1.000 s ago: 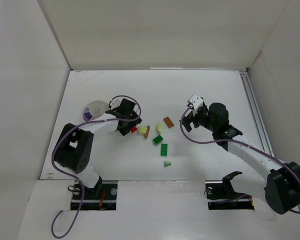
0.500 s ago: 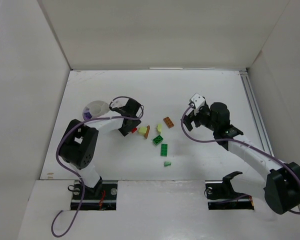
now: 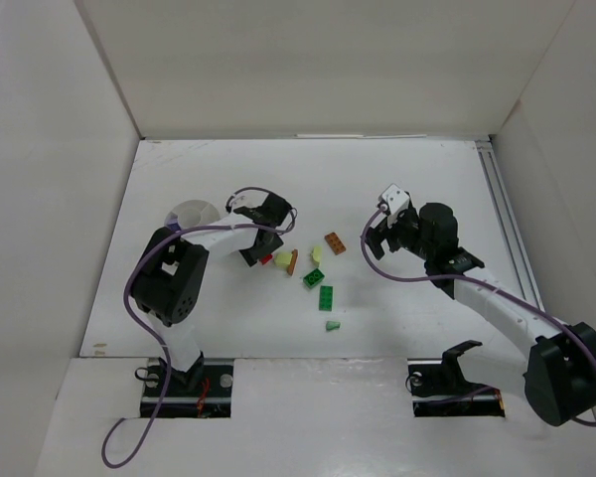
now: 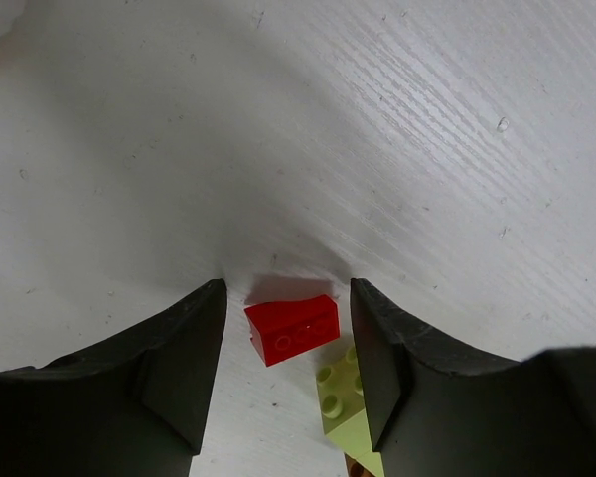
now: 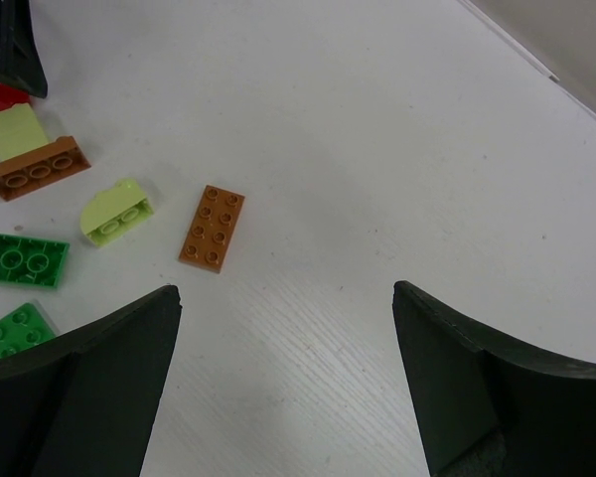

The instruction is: Sort the legos into containers by color

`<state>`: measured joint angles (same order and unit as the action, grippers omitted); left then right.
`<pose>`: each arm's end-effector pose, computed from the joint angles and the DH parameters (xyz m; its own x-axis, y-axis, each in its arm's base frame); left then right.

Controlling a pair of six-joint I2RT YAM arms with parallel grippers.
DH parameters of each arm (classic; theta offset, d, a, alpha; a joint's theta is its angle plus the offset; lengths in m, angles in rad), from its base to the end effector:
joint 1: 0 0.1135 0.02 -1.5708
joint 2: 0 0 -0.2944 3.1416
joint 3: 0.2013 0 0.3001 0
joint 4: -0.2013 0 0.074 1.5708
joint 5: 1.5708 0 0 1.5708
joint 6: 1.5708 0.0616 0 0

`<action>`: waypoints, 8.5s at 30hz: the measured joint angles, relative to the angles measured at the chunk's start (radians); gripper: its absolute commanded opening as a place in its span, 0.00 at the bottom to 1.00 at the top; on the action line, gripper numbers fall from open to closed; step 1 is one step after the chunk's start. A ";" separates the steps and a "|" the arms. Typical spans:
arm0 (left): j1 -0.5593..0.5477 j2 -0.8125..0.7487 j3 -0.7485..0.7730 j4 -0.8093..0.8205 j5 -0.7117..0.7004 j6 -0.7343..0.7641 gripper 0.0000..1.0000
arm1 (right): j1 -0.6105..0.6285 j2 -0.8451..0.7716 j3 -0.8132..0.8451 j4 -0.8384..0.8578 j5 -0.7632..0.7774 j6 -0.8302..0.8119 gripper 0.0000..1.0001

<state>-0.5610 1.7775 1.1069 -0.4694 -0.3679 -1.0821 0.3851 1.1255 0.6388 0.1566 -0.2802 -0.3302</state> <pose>0.3530 -0.1956 0.1464 -0.6872 -0.5412 -0.4846 -0.5059 0.8353 -0.2153 0.2783 0.1312 0.2515 -0.0885 -0.3721 -0.9240 -0.6682 0.7101 -0.2219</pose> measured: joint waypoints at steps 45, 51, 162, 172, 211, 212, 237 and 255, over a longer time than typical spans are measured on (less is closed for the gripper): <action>-0.111 0.012 -0.016 0.120 -0.018 0.249 0.18 | -0.008 0.013 0.000 0.000 0.000 0.012 0.92; -0.093 0.017 -0.009 0.130 -0.010 0.261 0.07 | -0.012 0.013 0.000 0.000 0.000 0.012 0.92; -0.352 -0.034 -0.091 0.387 0.203 0.848 0.38 | -0.242 -0.167 0.022 -0.418 0.247 0.109 0.92; -0.352 -0.035 -0.091 0.364 0.167 0.805 0.22 | -0.242 -0.180 0.016 -0.420 0.233 0.105 0.92; 0.196 -0.183 0.025 0.196 -0.402 0.536 0.23 | -0.261 -0.161 0.016 -0.419 0.211 0.090 0.92; 0.196 -0.175 0.028 0.191 -0.407 0.533 0.24 | -0.261 -0.161 0.016 -0.419 0.212 0.090 0.92; 0.196 -0.230 0.008 0.240 -0.465 0.574 0.35 | -0.261 -0.184 0.016 -0.419 0.219 0.079 0.92; 0.196 -0.182 0.006 0.235 -0.500 0.576 0.44 | -0.261 -0.203 0.016 -0.420 0.219 0.079 0.92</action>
<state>-0.3653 1.5955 1.1133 -0.2348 -0.8677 -0.5064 0.1246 0.9222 0.6548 -0.2630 -0.0616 -0.2516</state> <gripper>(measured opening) 0.436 0.917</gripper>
